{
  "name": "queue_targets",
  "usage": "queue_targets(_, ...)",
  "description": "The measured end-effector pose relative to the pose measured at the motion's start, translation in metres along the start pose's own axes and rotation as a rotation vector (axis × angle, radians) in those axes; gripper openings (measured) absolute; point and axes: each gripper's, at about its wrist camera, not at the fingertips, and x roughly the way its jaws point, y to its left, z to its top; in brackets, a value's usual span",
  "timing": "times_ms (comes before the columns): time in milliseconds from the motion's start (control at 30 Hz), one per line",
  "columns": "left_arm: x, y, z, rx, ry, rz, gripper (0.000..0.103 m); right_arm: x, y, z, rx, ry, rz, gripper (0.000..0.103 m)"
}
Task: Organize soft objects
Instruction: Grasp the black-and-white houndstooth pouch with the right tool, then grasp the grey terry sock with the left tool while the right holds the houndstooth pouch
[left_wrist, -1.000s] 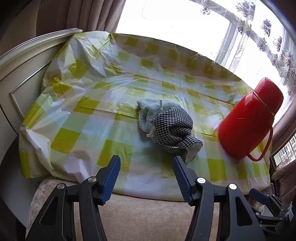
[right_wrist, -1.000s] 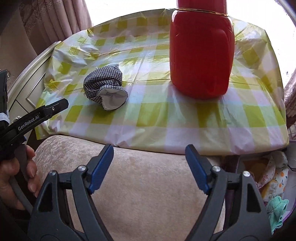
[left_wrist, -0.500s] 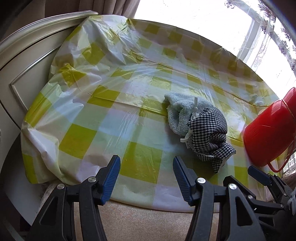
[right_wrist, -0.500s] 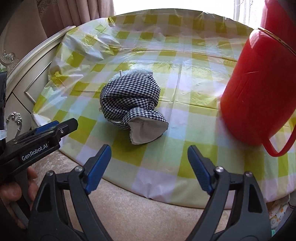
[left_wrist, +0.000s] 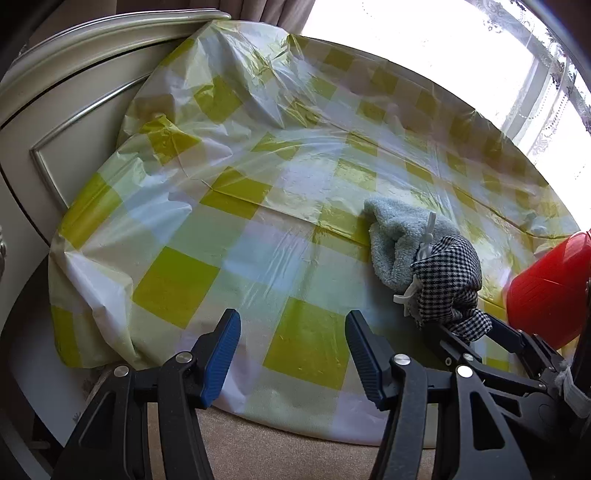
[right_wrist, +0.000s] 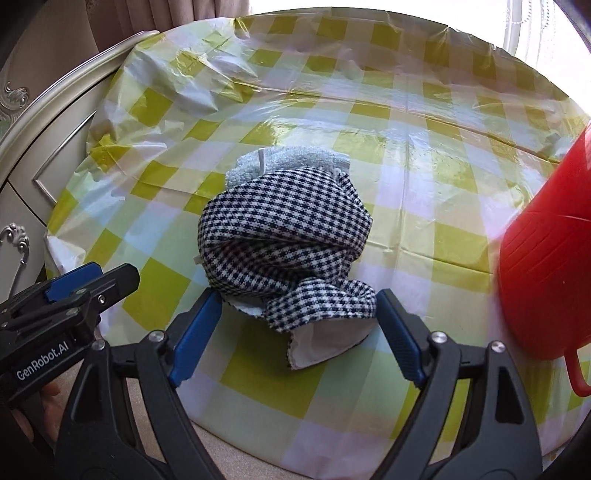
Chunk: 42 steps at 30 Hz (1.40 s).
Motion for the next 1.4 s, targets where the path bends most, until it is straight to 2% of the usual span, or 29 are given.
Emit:
queue_targets(167,-0.001,0.003,-0.001,-0.017,-0.004,-0.003,0.060,0.007,0.004,0.006,-0.014,-0.005,0.012,0.087)
queue_targets(267,-0.003,0.005,-0.002,-0.025,-0.015,-0.007,0.060,-0.003,0.004,0.008,-0.010,-0.037,0.004,0.087)
queue_targets(400,-0.001,0.007,-0.003,-0.042,-0.012,-0.005,0.060,-0.009,0.003,0.011,-0.011,-0.070,0.009,0.094)
queue_targets(633,-0.001,0.005,-0.002,-0.035,-0.024,-0.008,0.060,0.030,0.003,0.019,-0.021,0.032,0.040,0.094)
queue_targets(700,-0.001,0.004,-0.001,-0.034,-0.030,-0.016,0.060,0.034,0.004,0.016,-0.025,0.041,0.039,0.073)
queue_targets(800,0.001,-0.001,0.003,-0.022,-0.039,-0.030,0.060,0.029,0.002,0.012,-0.024,0.026,0.040,0.052)
queue_targets(900,0.003,-0.006,0.009,-0.013,-0.053,-0.052,0.060,0.023,-0.007,0.005,0.015,0.021,0.048,0.040)
queue_targets(1033,0.012,-0.014,0.020,-0.014,-0.059,-0.102,0.060,0.011,-0.019,-0.009,0.061,0.004,0.044,0.037)
queue_targets(1133,0.020,-0.023,0.029,-0.011,-0.048,-0.166,0.060,0.002,-0.027,-0.018,0.085,-0.005,0.039,0.035)
queue_targets(1300,0.038,-0.043,0.043,0.001,-0.019,-0.264,0.061,-0.013,-0.038,-0.031,0.121,-0.011,0.027,0.034)
queue_targets(1400,0.053,-0.055,0.051,0.012,0.014,-0.295,0.063,-0.022,-0.045,-0.039,0.144,-0.018,0.019,0.034)
